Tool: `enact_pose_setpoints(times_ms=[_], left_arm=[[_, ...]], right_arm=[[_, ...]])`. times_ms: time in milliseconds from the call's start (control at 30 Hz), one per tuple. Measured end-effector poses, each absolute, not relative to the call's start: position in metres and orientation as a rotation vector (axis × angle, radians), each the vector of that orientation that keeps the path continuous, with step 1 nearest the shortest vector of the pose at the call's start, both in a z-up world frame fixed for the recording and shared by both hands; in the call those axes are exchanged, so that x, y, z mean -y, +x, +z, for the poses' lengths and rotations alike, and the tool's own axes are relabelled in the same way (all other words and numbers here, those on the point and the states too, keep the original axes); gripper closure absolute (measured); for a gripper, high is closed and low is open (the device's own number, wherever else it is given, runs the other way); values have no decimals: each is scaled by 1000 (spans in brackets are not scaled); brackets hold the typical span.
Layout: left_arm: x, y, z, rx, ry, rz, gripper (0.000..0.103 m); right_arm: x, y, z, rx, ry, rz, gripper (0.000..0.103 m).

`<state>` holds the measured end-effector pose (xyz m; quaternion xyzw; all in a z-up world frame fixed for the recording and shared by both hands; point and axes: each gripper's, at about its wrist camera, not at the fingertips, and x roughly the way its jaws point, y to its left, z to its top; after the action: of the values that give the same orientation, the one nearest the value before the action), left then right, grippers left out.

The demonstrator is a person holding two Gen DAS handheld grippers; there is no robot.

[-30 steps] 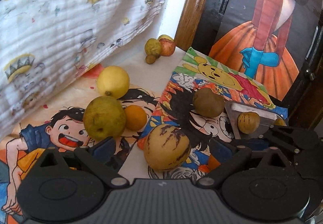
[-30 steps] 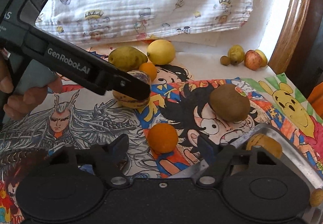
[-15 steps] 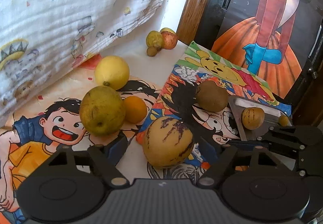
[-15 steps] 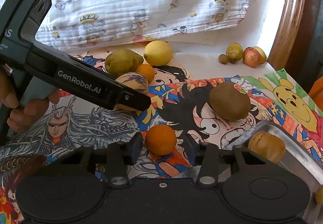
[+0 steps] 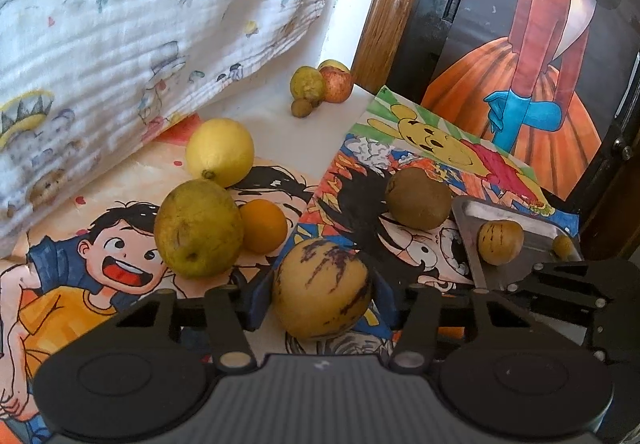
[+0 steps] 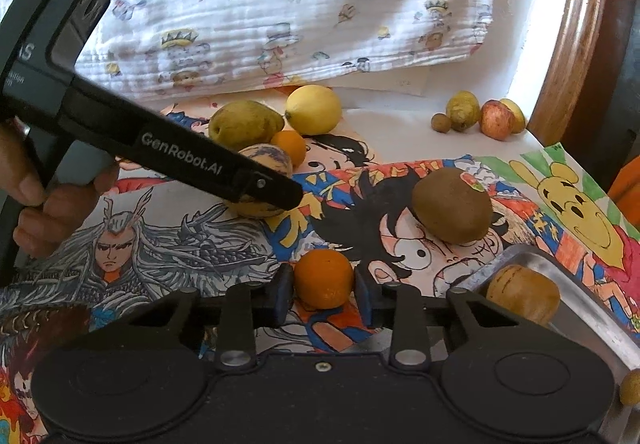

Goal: Organize fruits
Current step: 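Grasp the striped yellow pepino with the left tool while the right tool grasps the orange, then lower the pepino and orange into the metal tray and open both tools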

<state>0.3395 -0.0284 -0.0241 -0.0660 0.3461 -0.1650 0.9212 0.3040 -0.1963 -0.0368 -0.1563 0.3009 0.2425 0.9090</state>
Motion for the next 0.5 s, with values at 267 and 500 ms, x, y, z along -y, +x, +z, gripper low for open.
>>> enact_pose_setpoints(times_ms=[267,500], left_arm=[[40,334,-17,-714,-108,-320,47],[62,327,-2,-704,-105,-341,47]], right_arm=[[216,293,-24,-593,-284,479,68],[245,280,-7,-551,-256,437,68]])
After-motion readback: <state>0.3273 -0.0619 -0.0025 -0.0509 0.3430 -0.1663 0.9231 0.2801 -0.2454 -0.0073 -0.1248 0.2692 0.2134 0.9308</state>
